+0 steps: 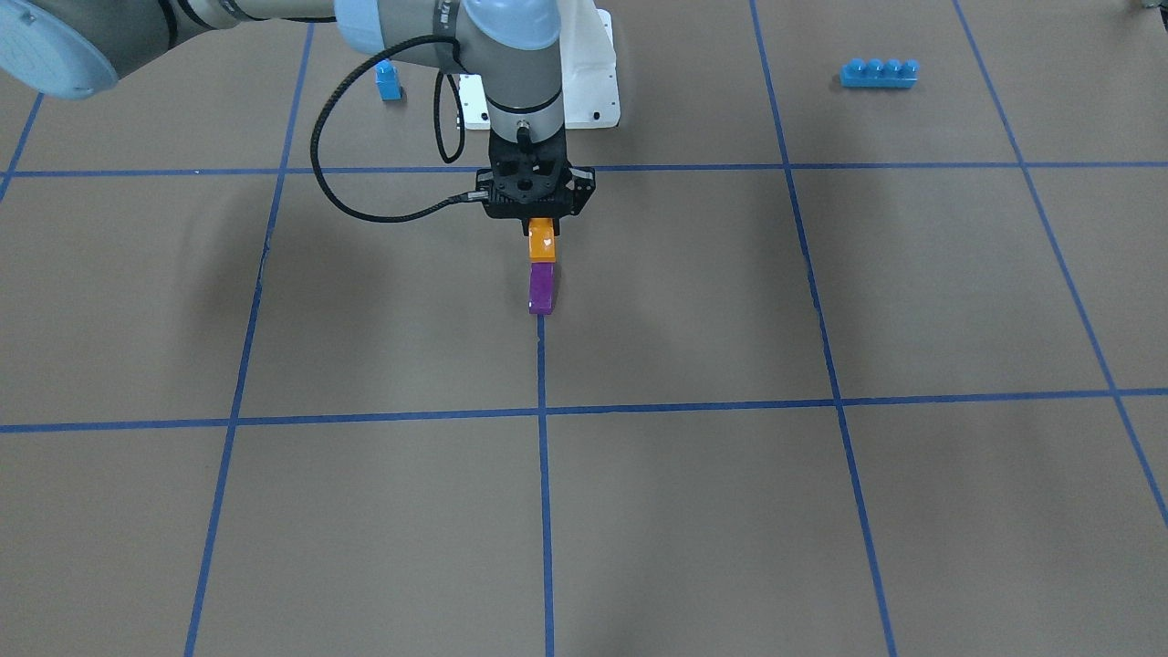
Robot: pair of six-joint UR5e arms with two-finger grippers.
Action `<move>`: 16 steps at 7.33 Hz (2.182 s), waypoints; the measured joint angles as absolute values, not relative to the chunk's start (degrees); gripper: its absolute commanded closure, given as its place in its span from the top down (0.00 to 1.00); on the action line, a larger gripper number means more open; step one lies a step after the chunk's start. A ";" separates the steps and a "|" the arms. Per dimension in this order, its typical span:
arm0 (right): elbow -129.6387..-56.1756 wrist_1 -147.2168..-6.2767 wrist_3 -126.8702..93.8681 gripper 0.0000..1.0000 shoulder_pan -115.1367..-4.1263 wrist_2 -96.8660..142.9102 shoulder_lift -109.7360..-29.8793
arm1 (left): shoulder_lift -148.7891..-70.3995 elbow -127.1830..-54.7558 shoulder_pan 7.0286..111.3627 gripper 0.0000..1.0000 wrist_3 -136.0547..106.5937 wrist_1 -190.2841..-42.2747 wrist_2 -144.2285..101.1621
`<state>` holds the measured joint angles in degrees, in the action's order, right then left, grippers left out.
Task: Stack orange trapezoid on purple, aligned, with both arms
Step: 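Lower and align the orange block onto the purple block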
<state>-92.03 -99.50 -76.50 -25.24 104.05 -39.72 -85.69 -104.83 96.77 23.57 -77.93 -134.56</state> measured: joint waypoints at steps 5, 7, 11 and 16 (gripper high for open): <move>-91.33 -99.44 -80.46 0.00 -23.43 100.39 -40.47 | -85.84 -104.70 96.77 1.00 21.97 -79.04 -134.54; -91.42 -99.39 -80.37 0.00 -23.33 100.14 -40.84 | -85.87 -104.48 96.77 1.00 19.76 -80.72 -134.54; -91.70 -99.17 -79.63 0.00 -23.29 100.18 -40.85 | -85.93 -104.43 96.73 1.00 19.25 -81.20 -134.54; -91.77 -99.12 -79.16 0.00 -23.16 100.12 -40.92 | -86.04 -104.70 96.77 1.00 19.25 -81.21 -134.48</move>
<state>-91.77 -99.12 -79.16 -23.16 100.12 -40.92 -86.04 -104.70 96.77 19.25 -81.21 -134.48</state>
